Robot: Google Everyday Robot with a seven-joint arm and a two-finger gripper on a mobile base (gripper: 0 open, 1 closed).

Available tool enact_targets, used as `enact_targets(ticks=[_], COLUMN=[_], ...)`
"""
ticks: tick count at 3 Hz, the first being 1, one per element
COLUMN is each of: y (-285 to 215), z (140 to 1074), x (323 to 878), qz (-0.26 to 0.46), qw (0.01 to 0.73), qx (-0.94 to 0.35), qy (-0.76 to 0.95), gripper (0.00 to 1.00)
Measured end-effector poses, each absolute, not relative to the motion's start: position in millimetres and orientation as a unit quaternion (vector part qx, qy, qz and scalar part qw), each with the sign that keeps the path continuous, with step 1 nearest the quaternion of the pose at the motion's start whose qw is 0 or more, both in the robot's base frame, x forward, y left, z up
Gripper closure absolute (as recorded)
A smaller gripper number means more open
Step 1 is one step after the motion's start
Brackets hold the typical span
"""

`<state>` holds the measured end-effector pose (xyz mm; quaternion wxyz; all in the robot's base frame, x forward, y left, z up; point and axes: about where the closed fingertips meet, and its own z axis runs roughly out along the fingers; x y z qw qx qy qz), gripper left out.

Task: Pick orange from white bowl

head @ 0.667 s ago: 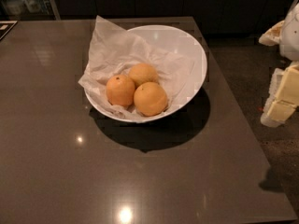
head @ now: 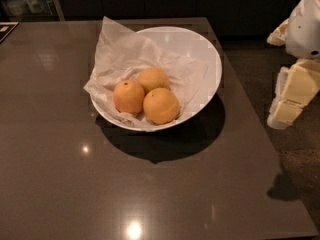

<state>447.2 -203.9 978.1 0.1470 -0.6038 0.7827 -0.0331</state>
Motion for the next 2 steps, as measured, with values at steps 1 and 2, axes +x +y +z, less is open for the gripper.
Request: enact_targets(ticks=[1,2], y=[-185.7,-184.9], z=[974.0,973.9], x=[449.9,449.6], qz=[-0.014,-0.014], qw=[0.134,0.133], qx=[-0.633,-0.636], qy=[0.762,0.76], gripper=[0.0,0.0])
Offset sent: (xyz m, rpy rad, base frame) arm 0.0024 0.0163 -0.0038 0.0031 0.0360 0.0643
